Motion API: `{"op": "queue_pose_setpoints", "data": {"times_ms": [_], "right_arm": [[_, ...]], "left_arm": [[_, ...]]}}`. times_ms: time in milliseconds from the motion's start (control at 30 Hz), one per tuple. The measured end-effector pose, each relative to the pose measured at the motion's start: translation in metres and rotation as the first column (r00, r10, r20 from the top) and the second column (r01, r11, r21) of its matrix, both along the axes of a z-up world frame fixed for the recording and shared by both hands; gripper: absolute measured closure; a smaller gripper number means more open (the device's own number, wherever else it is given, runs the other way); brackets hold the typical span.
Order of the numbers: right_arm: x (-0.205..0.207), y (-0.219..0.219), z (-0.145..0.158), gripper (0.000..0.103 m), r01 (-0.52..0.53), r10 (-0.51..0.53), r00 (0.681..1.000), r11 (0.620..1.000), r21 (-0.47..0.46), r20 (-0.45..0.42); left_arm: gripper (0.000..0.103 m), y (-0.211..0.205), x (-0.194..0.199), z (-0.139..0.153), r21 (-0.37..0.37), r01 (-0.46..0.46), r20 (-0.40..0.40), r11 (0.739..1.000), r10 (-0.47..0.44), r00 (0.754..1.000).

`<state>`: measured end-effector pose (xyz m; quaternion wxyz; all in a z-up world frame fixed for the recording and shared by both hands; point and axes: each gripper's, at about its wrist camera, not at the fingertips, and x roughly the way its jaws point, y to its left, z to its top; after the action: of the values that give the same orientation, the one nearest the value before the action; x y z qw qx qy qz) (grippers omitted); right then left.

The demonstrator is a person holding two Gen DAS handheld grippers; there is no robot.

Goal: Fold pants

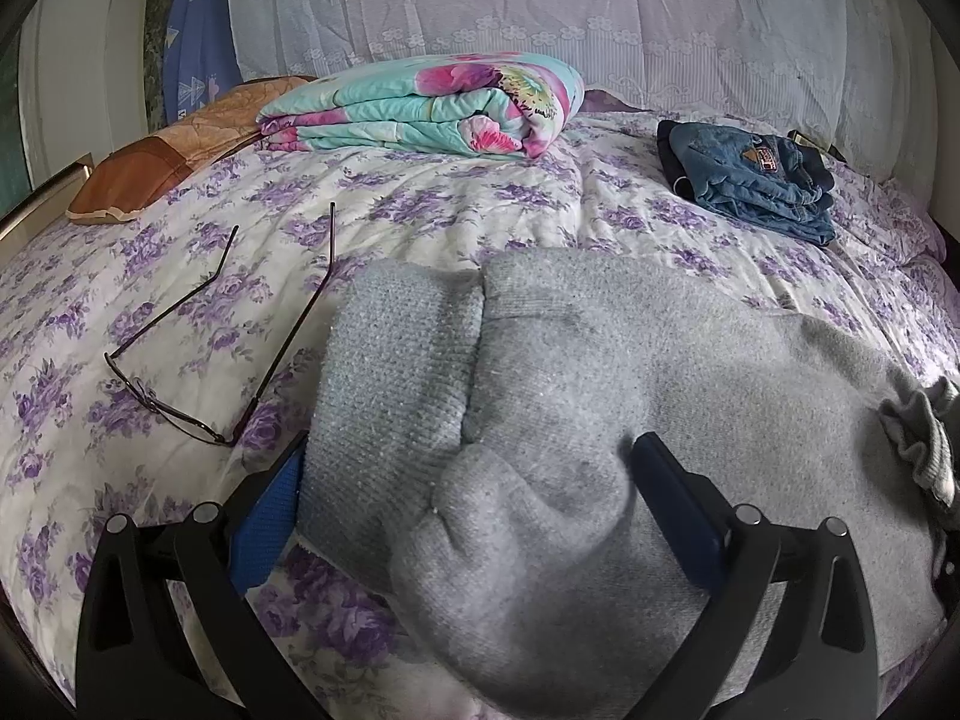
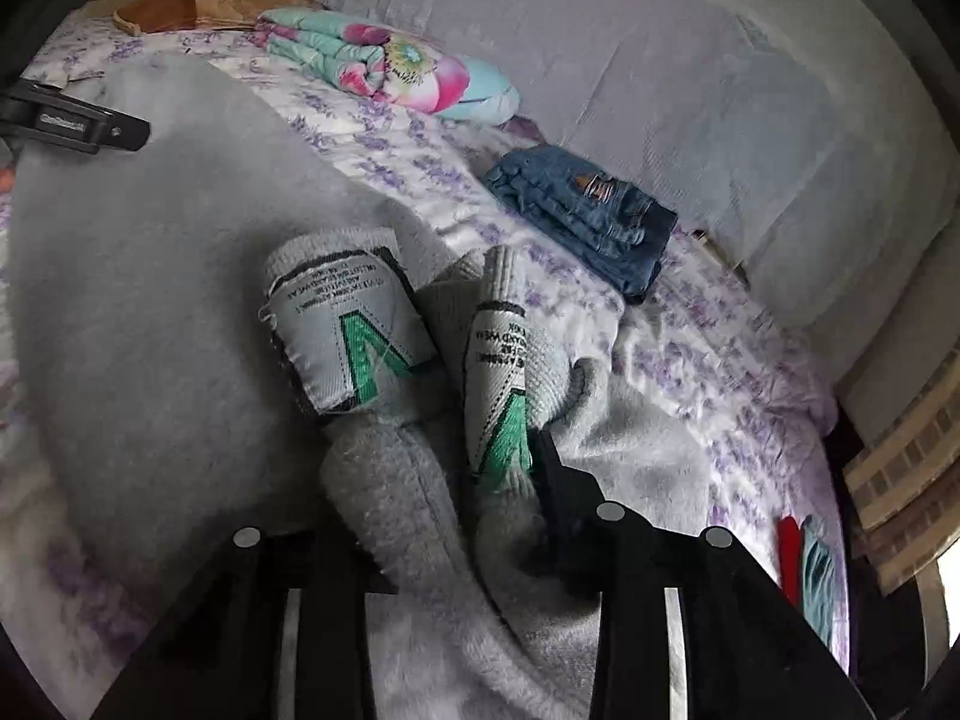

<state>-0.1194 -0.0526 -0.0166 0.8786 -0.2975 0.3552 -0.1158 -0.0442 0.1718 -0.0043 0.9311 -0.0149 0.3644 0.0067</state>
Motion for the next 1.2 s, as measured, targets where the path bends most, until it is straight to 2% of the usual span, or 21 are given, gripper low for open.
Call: {"op": "queue_pose_setpoints", "data": {"times_ms": [67, 100, 167, 267, 367, 433, 467, 533, 567, 600, 667, 700, 767, 833, 867, 933, 967, 1033, 1067, 1100, 1200], "right_arm": [[-0.014, -0.006, 0.012, 0.044, -0.031, 0.031, 0.999, 0.997, 0.071, -0.010], [-0.024, -0.008, 0.022, 0.039, -0.055, 0.055, 0.998, 0.993, 0.108, 0.006], [-0.043, -0.009, 0.046, 0.015, -0.143, 0.132, 0.989, 0.967, 0.209, 0.065], [-0.055, -0.009, 0.078, 0.013, -0.212, 0.158, 0.967, 0.934, 0.286, 0.200], [-0.037, -0.024, 0.086, 0.013, -0.121, 0.030, 0.959, 0.943, 0.311, 0.281], [-0.010, -0.042, 0.074, 0.013, -0.041, -0.054, 0.967, 0.931, 0.361, 0.247], [0.007, -0.046, 0.060, 0.013, 0.003, -0.075, 0.981, 0.929, 0.369, 0.181], [0.031, -0.042, 0.019, 0.012, 0.050, -0.050, 0.999, 0.934, 0.354, -0.010], [0.031, -0.035, -0.001, 0.012, 0.032, -0.030, 0.999, 0.952, 0.305, -0.012], [0.024, -0.030, 0.001, 0.012, 0.017, -0.027, 0.999, 0.963, 0.270, 0.033], [0.015, -0.028, 0.014, 0.013, -0.011, 0.001, 0.999, 0.959, 0.285, 0.035], [0.007, -0.030, 0.023, 0.013, -0.035, 0.016, 0.998, 0.952, 0.303, 0.065], [-0.012, -0.033, 0.039, 0.008, -0.064, 0.008, 0.984, 0.947, 0.316, 0.177], [-0.025, -0.039, 0.044, 0.003, -0.068, -0.005, 0.972, 0.950, 0.303, 0.237], [-0.022, -0.042, 0.040, 0.003, -0.056, -0.009, 0.976, 0.954, 0.296, 0.215], [-0.003, -0.051, 0.015, 0.003, -0.017, -0.010, 0.996, 0.950, 0.310, 0.087], [0.004, -0.059, 0.012, 0.003, -0.014, -0.008, 0.998, 0.929, 0.371, 0.056], [0.001, -0.077, 0.018, 0.003, -0.024, -0.013, 0.997, 0.879, 0.477, 0.076], [0.003, -0.084, 0.016, 0.003, -0.019, -0.014, 0.998, 0.861, 0.508, 0.061], [0.003, -0.086, 0.015, 0.003, -0.017, -0.014, 0.998, 0.852, 0.524, 0.054], [0.001, -0.086, 0.014, 0.003, -0.021, -0.011, 0.998, 0.847, 0.531, 0.057]], "left_arm": [[0.004, 0.000, -0.001, 0.000, -0.003, 0.000, 0.001, 1.000, 0.000, 1.000], [0.004, -0.001, 0.000, 0.000, -0.006, 0.000, 0.002, 1.000, 0.000, 1.000], [0.004, -0.001, -0.001, 0.000, -0.009, -0.001, 0.003, 1.000, 0.001, 1.000], [0.004, 0.000, -0.001, 0.000, -0.010, -0.001, 0.003, 1.000, 0.001, 1.000], [0.004, -0.001, -0.002, 0.000, -0.013, -0.002, 0.003, 1.000, 0.002, 1.000], [0.004, -0.001, -0.002, 0.000, -0.018, -0.003, 0.002, 1.000, 0.003, 1.000], [0.004, -0.001, -0.002, 0.000, -0.022, -0.004, 0.000, 1.000, 0.004, 1.000], [0.004, 0.001, -0.005, 0.000, -0.037, -0.004, -0.005, 0.999, 0.004, 1.000], [0.004, 0.003, -0.006, 0.000, -0.050, -0.002, -0.012, 0.999, 0.002, 1.000], [0.004, 0.007, -0.007, 0.000, -0.074, 0.001, -0.026, 0.997, -0.003, 1.000], [0.004, 0.017, -0.012, -0.002, -0.136, 0.002, -0.081, 0.991, -0.013, 0.997], [0.004, 0.027, -0.017, -0.003, -0.199, 0.005, -0.102, 0.980, -0.026, 0.994], [0.004, 0.040, -0.028, 0.000, -0.270, 0.000, -0.108, 0.963, -0.031, 0.994], [0.004, 0.055, -0.038, 0.003, -0.378, -0.020, -0.139, 0.926, -0.036, 0.990], [0.004, 0.060, -0.043, 0.002, -0.428, -0.031, -0.147, 0.903, -0.036, 0.988], [0.004, 0.067, -0.048, 0.000, -0.513, -0.058, -0.154, 0.856, -0.026, 0.988], [0.004, 0.068, -0.049, -0.001, -0.538, -0.067, -0.155, 0.840, -0.020, 0.988], [0.004, 0.069, -0.050, -0.003, -0.576, -0.086, -0.148, 0.813, -0.001, 0.989], [0.004, 0.069, -0.051, -0.004, -0.605, -0.099, -0.145, 0.790, 0.014, 0.989], [0.004, 0.070, -0.053, -0.004, -0.637, -0.119, -0.151, 0.761, 0.028, 0.988], [0.004, 0.064, -0.052, -0.003, -0.693, -0.121, -0.166, 0.711, 0.006, 0.986]]}}
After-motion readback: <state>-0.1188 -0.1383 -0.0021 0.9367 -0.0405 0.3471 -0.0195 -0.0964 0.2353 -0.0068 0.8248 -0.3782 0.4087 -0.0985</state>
